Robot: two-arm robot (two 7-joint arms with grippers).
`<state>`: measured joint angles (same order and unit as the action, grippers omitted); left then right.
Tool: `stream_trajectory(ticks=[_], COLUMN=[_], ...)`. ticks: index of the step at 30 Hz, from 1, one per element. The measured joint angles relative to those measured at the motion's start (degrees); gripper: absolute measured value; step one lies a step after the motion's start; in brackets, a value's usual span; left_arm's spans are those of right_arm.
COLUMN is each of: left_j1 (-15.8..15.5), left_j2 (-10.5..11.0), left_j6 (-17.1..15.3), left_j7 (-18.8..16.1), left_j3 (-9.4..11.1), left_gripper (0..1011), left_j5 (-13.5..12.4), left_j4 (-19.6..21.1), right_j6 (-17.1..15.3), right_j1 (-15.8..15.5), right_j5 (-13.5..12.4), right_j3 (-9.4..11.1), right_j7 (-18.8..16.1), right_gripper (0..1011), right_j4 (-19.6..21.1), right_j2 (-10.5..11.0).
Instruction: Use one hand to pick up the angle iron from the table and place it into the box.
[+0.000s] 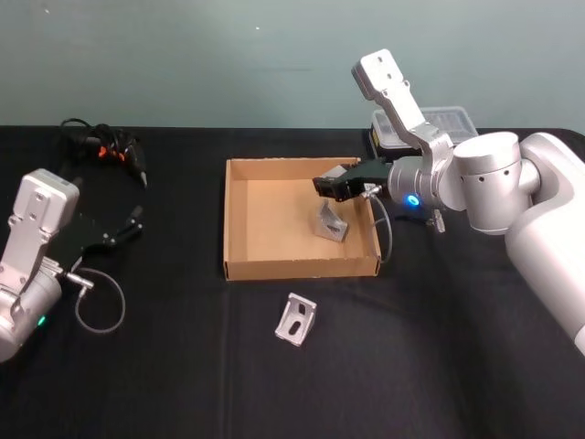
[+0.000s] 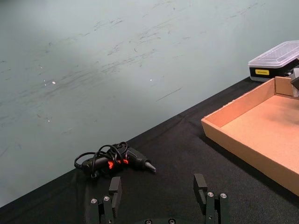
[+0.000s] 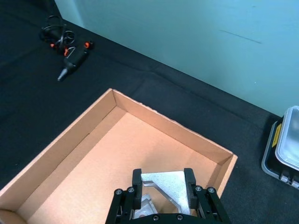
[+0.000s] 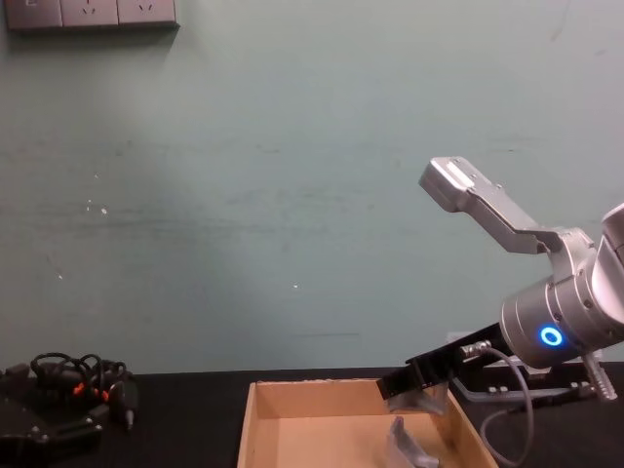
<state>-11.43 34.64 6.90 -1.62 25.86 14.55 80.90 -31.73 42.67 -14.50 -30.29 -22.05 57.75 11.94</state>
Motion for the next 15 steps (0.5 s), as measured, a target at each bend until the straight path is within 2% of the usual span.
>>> stream_trajectory(ticks=[7,15], left_j1=[0.0,0.0], left_j2=[0.0,0.0], left_j6=[0.0,0.0], left_j7=[0.0,0.0], left_j3=[0.0,0.0], left_gripper=[1011,1011], left_j5=[0.0,0.0], left_j4=[0.0,0.0], right_j6=[0.5,0.5], right_j1=[0.7,0.7], right_j5=[0.9,0.9], right_j3=[0.4,0.4], right_j7=[-0.4,-0.5], right_gripper=[538,538], right_j4=[-2.9,-2.7], right_j2=[-1.1,-1.0])
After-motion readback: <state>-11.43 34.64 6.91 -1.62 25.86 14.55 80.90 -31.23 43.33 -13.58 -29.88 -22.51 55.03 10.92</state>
